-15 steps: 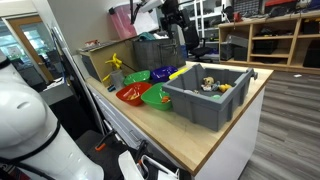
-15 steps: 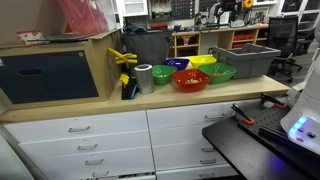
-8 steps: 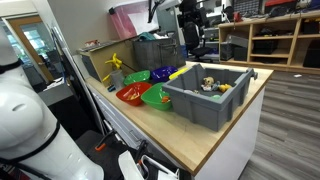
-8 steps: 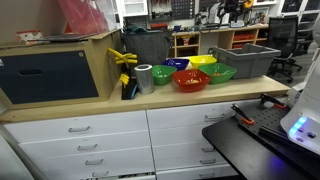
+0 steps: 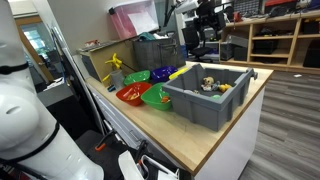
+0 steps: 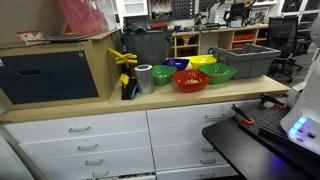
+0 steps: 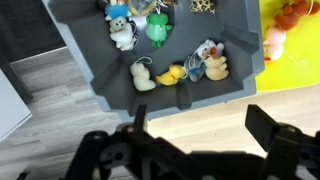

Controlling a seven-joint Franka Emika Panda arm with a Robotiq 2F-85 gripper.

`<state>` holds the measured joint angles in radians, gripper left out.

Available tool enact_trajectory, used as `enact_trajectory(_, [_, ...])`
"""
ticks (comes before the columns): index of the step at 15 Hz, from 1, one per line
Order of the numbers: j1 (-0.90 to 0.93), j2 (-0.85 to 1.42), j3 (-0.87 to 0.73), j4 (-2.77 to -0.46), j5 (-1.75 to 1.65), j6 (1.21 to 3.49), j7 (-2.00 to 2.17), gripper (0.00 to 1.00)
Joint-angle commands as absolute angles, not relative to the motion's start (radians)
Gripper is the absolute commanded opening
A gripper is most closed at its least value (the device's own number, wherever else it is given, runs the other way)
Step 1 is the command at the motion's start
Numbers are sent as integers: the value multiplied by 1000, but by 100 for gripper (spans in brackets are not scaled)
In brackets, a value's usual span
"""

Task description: Pick up a toy in the plastic box and put it into the green bowl

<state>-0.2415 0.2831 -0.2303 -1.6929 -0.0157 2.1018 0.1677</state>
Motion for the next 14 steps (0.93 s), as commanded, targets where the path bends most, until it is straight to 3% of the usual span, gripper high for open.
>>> enact_trajectory(1, [-251, 347, -241, -1659, -15, 2093, 186, 100])
enact_trajectory(14, [-262, 491, -243, -1637, -32, 2136, 171, 100])
